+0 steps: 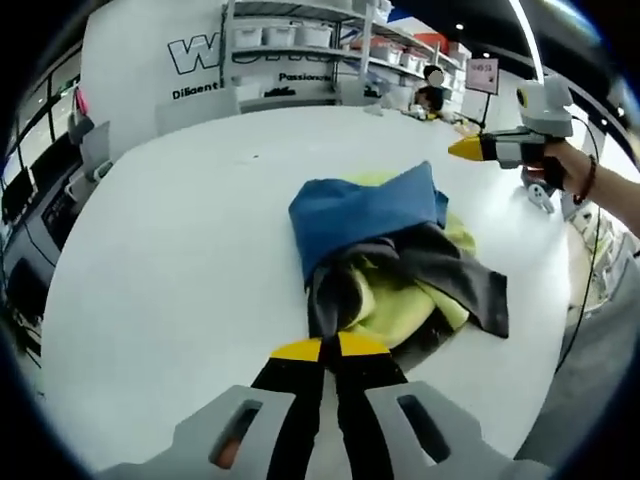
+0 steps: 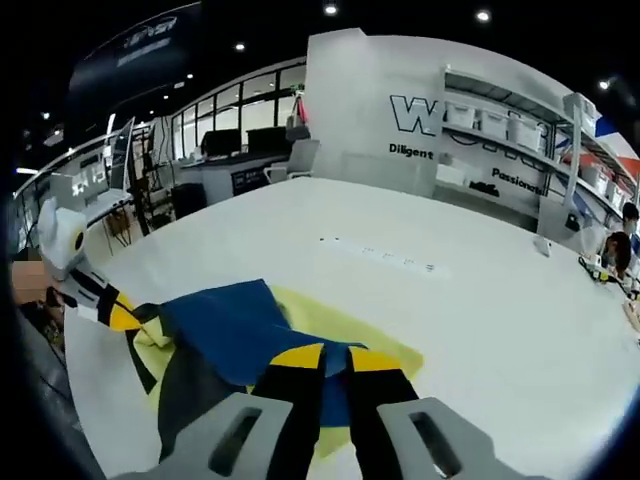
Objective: Fold the garment on the visible template until the final outline fits inside the template.
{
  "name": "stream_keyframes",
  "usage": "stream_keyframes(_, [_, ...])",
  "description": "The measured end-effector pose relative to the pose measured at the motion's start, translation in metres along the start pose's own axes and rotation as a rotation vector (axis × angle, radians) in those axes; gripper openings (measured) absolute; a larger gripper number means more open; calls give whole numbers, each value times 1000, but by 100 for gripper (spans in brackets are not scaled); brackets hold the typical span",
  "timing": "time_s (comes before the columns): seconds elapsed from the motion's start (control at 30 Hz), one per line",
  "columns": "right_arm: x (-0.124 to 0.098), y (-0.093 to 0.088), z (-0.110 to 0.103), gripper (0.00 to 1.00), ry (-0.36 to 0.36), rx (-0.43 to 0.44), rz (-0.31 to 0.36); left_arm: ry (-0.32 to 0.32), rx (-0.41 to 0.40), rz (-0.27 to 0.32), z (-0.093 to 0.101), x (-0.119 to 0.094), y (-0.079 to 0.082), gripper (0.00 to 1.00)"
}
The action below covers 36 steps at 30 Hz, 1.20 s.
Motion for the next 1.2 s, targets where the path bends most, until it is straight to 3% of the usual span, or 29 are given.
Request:
stream_keyframes(0.07, [3,1,-6,25,13,-5,7,1,5,7,0,-1,1,5])
stream_keyframes(0.2, [11,2,-25,33,71,-24,1,-2,6,41,2,-3,7,21])
stream_keyframes(0.23, [16,3,-38,40,101,-37,4,-1,9,55,2,-2,11,25])
stream_keyframes(0.33, [22,4,-50,59,127,-67,5,-5,7,56,4,-1,14,31])
stream_keyframes(0.43, [29,3,-62,60,165,-100,-13,-5,8,55,5,3,16,35])
stream_keyframes(0.57, [39,2,-78,71,213,-133,-31,-15,6,53,8,7,15,39])
stream_keyframes(0.7, [49,-1,-86,69,230,-162,-49,-31,-7,41,10,11,13,42])
stream_keyframes(0.8, [56,-4,-88,66,232,-179,-70,-77,-96,49,15,12,17,44])
stream_keyframes(1.2, [72,-17,-89,50,246,-256,-133,-33,-24,3,12,21,10,35])
Point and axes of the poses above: the point that each gripper's makers call its tool centre point, and the gripper's own axes: x roughly forward along the fingers, z roughly to its right, y roughly out of its top, the point moved 1 cm from there along -x, roughly backward along the fingers, and after that the axes turned 8 degrees about y, right-handed, at the moved point
